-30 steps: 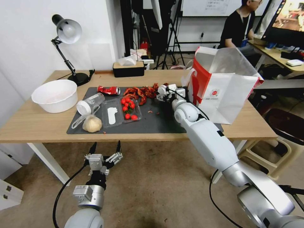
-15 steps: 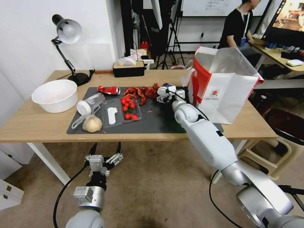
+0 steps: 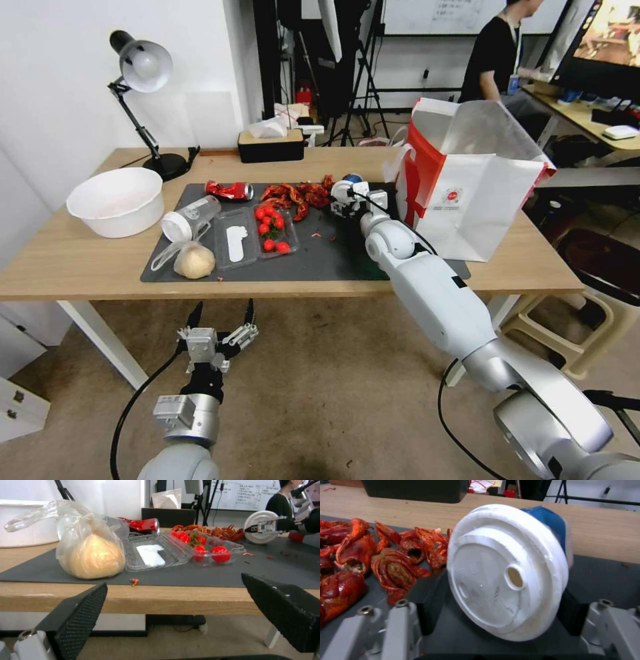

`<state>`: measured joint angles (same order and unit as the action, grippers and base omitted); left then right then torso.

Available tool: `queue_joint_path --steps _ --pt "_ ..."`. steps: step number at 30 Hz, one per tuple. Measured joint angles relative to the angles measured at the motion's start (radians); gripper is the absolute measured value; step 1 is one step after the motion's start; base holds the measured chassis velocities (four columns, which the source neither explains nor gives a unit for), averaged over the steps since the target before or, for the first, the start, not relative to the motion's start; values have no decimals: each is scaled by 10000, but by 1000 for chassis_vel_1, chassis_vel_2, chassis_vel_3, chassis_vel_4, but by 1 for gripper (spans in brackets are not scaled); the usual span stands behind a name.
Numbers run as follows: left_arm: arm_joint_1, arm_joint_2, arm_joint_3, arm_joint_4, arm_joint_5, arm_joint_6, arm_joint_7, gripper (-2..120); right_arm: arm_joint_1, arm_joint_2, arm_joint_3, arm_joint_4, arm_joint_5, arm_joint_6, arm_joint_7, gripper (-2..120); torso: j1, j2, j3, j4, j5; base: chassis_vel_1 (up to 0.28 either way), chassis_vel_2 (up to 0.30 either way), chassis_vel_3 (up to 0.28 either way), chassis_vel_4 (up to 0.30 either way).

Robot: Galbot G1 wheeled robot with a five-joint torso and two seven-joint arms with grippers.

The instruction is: Pick up the trash from the table and place it into the takeout bag.

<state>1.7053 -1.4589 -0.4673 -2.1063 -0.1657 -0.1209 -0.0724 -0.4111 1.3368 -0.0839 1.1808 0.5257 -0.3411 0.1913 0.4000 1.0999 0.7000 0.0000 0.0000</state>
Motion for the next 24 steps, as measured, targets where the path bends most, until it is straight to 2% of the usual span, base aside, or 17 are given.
queue_joint_path --steps 4,18,24 --pt "-10 50 14 2 -9 0 -12 100 0 -15 -29 76 1 -12 73 59 0 0 0 0 0 0 0 0 0" --pt "-73 171 69 86 -54 -1 -51 100 -40 -61 -142 333 -33 29 240 59 0 0 0 1 0 0 0 0 0" --pt "-104 206 52 94 -81 -2 -63 100 -249 -305 -145 1137 -42 -40 464 59 0 0 0 1 0 0 0 0 0"
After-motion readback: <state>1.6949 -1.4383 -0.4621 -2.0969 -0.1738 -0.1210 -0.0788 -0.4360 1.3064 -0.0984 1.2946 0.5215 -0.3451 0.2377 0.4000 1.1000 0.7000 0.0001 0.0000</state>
